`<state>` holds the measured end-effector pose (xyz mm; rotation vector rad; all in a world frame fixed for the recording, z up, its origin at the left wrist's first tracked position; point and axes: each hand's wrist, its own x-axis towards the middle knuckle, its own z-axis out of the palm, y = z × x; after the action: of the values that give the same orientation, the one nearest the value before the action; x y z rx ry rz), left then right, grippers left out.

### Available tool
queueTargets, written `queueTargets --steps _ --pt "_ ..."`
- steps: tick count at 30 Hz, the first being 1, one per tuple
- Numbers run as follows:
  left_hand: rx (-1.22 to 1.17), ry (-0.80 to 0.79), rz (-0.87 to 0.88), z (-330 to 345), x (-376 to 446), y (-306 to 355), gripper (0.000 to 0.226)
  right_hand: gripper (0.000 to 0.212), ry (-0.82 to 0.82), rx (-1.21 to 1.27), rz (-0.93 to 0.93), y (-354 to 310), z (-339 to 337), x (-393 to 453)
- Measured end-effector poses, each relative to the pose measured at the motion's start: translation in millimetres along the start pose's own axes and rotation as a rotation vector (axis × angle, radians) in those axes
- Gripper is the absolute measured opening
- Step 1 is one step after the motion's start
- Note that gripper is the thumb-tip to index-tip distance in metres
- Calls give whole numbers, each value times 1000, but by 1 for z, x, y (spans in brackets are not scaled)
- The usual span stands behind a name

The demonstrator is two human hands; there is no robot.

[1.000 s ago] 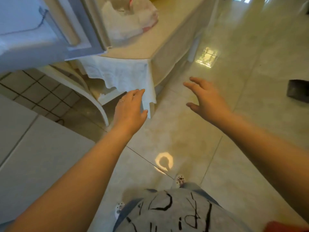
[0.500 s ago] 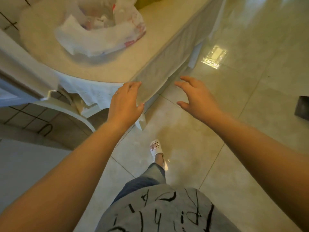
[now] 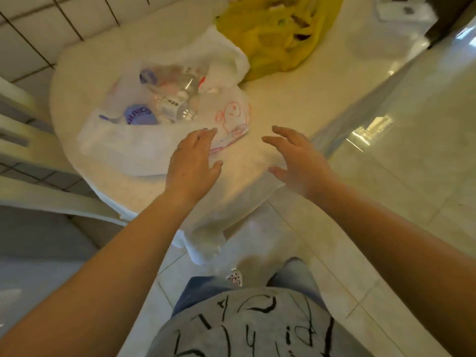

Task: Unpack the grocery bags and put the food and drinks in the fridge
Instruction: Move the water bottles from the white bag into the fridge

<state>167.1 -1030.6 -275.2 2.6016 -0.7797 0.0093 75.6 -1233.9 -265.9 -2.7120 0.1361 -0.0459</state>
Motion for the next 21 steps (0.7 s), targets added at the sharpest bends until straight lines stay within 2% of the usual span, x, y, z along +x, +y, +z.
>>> queueTargets --steps 7,10,14,19,21 --pt "33 170 -329 17 65 1 64 61 -64 -95 -293 38 -16 126" --pt "45 213 -524 26 76 6 63 62 -160 -83 -437 47 -18 173" --pt "47 269 -673 34 79 10 63 62 -295 -50 -621 43 -14 222" --pt "108 228 -810 47 80 6 66 62 -396 -28 -860 21 6 275" --pt "126 197 -807 53 84 2 68 62 -414 -37 -923 15 16 292"
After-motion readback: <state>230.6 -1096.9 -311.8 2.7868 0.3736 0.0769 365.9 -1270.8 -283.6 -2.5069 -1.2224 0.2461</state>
